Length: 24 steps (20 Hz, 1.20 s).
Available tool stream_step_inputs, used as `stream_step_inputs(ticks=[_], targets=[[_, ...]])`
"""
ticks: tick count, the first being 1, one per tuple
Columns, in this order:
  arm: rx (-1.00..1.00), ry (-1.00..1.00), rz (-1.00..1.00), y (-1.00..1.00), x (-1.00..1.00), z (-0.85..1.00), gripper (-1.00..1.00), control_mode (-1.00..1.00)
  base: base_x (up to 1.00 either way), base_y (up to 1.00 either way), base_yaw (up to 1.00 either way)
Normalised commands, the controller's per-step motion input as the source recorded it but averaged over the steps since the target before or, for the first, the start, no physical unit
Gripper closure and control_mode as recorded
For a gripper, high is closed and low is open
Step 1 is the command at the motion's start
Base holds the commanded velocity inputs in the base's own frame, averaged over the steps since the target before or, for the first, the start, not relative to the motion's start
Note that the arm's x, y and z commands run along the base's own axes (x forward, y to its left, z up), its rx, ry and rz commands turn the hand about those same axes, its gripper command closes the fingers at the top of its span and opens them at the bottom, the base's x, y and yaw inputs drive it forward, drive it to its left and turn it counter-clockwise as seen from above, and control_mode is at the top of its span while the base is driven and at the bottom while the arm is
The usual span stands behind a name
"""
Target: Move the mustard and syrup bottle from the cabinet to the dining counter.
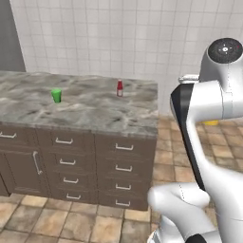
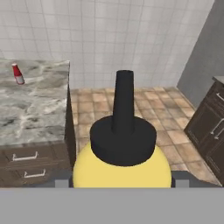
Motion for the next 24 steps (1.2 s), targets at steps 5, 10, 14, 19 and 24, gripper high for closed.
stream_step_inputs(ticks=[5,10,14,19,24], targets=[[0.0,0.0,0.0,0.0,0.0,0.0,1.0,1.0,1.0,0.33,-0.02],[0.0,0.0,0.0,0.0,0.0,0.0,1.0,1.0,1.0,0.33,-0.07],[0.0,0.0,0.0,0.0,0.0,0.0,1.0,1.0,1.0,0.35,-0.13],[0.0,0.0,0.0,0.0,0.0,0.0,1.0,1.0,1.0,0.28,-0.17],[0.0,0.02,-0.04,0.19,0.14,0.0,1.0,-1.0,0.46,0.16,-0.09]])
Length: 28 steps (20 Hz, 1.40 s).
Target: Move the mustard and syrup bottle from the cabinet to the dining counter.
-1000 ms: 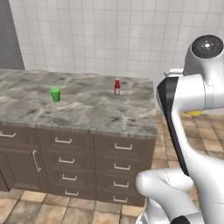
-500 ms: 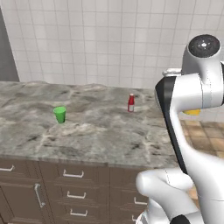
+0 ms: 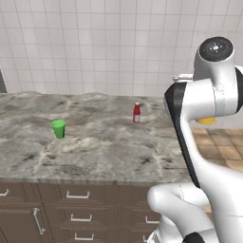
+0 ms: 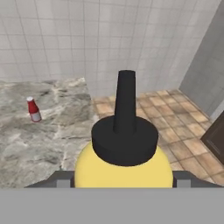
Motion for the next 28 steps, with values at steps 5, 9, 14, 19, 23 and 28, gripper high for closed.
stream_step_inputs(ticks=[5,9,14,19,23,28], targets=[[-0.02,0.0,-0.06,0.94,0.31,-0.1,1.0,-1.0,0.0,0.0,0.0],[-0.03,0.0,-0.02,1.0,0.42,-0.4,1.0,-1.0,0.0,0.0,0.0],[0.0,0.0,0.0,1.0,0.62,-0.61,1.0,-1.0,0.0,0.0,0.0],[0.0,0.0,0.01,0.83,0.91,-0.68,1.0,-1.0,0.0,0.0,0.0],[0.01,0.0,0.05,0.65,1.0,-0.58,1.0,-1.0,0.0,0.0,0.0],[0.01,-0.06,0.11,0.36,1.0,-0.37,1.0,-1.0,0.0,0.0,0.0]])
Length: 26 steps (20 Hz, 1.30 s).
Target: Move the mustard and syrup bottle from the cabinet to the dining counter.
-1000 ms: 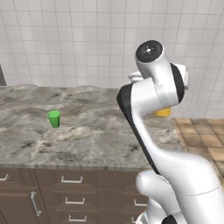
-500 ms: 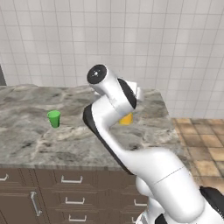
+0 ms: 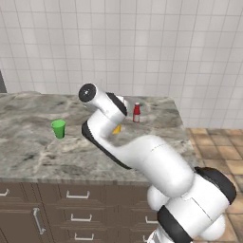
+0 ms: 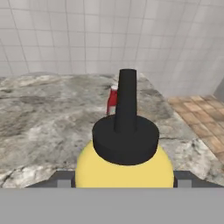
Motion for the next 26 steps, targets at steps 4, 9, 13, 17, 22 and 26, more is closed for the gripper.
stream_step_inputs(ticks=[4,9,13,17,22,26], targets=[[0.02,-0.13,0.14,0.12,1.0,-0.27,1.0,-1.0,0.0,0.0,0.0],[0.01,-0.13,0.16,0.01,1.0,-0.37,1.0,-1.0,0.0,0.0,0.0],[0.0,-0.06,0.13,0.0,0.9,-0.46,1.0,-1.0,0.0,0.0,0.0],[0.0,-0.02,0.09,0.0,0.62,-0.52,1.0,-1.0,0.0,0.0,0.0],[0.0,0.0,0.08,0.04,0.39,-0.53,1.0,-1.0,0.0,0.0,0.0],[0.0,0.0,0.06,0.17,0.17,-0.36,1.0,-1.0,0.0,0.0,0.0]])
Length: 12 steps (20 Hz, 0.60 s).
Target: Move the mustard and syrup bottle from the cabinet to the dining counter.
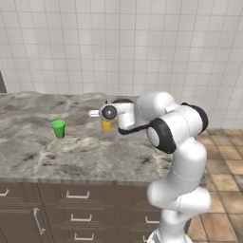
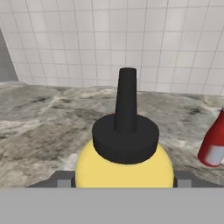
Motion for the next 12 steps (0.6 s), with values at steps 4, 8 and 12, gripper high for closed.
stream_step_inputs(ticks=[4,8,12], targets=[[0.0,0.0,0.03,0.22,0.06,-0.28,1.0,-1.0,0.0,0.0,0.0],[0.0,0.0,0.01,0.17,0.12,-0.28,1.0,-1.0,0.0,0.0,0.0],[0.0,0.0,0.0,0.05,0.23,-0.25,1.0,-1.0,0.0,0.0,0.0]])
